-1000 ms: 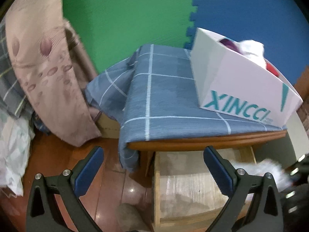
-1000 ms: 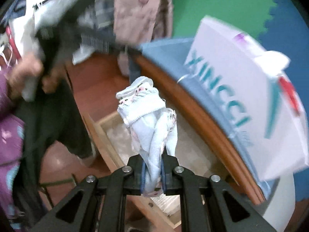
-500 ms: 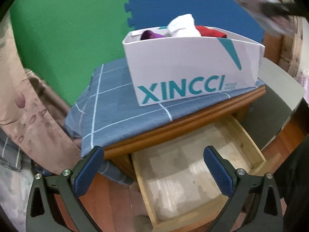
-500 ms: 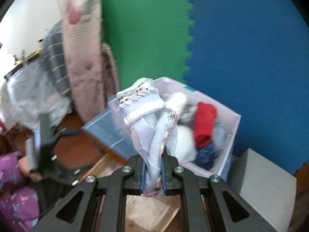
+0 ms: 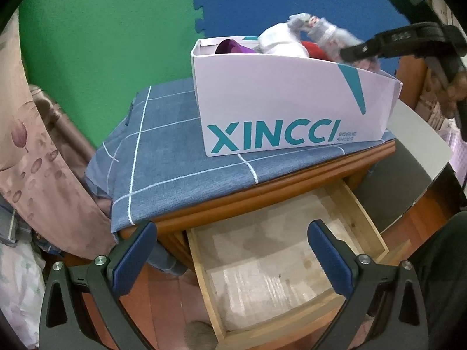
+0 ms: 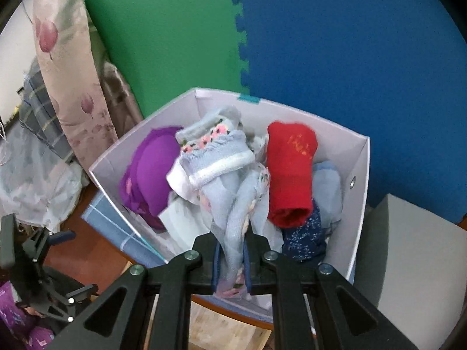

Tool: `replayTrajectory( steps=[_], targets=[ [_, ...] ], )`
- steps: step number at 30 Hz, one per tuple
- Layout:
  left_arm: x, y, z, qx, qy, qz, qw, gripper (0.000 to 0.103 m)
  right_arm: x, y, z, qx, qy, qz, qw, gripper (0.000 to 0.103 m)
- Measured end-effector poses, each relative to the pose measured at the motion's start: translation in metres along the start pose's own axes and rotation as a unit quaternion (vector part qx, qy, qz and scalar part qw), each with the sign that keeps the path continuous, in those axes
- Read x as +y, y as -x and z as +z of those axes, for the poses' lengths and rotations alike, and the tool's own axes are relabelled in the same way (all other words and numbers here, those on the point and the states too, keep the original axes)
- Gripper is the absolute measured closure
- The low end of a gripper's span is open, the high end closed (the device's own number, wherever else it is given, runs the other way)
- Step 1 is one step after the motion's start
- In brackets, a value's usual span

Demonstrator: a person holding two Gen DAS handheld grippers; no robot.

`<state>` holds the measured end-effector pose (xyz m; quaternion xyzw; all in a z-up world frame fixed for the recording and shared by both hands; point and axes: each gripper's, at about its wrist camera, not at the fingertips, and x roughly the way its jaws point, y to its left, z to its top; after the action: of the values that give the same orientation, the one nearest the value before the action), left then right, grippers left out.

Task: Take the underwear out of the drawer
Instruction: 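Lower the right tool into the box and open to release the floral item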

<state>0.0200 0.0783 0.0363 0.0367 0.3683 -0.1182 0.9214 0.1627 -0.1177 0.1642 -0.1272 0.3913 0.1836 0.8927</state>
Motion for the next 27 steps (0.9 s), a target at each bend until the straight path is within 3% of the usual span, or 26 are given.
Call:
replayTrajectory(
  steps=[9, 16, 17, 19, 22, 27],
  targets=[
    [-0.002, 0.003, 0.000, -0.011, -0.005, 0.009, 0.9999, 0.001, -0.017, -0.022, -0.011, 0.032, -0.016, -0.036, 0.999, 0.091],
    [0.007, 0.007, 0.006, -0.030, 0.027, 0.027, 0.9988, 0.001, -0.023, -0.017, -0.016, 0.018, -0.033, -0.045, 0.998, 0.086],
    [0.009, 0.008, 0.007, -0.032, 0.034, 0.033, 0.9984, 0.001, -0.023, -0.011, -0.018, 0.004, -0.038, -0.045, 0.998, 0.083],
    [0.013, 0.008, 0.008, -0.032, 0.046, 0.040, 0.9976, 0.001, -0.022, 0.000, -0.023, -0.023, -0.042, -0.057, 0.997, 0.066],
    [0.019, 0.008, 0.009, -0.036, 0.064, 0.035, 0.9967, 0.001, -0.016, 0.034, -0.041, -0.106, -0.048, -0.044, 0.992, 0.066],
    [0.019, 0.008, 0.010, -0.039, 0.073, 0.041, 0.9958, 0.001, 0.014, 0.088, -0.094, -0.234, -0.047, 0.000, 0.971, 0.062]
  ],
)
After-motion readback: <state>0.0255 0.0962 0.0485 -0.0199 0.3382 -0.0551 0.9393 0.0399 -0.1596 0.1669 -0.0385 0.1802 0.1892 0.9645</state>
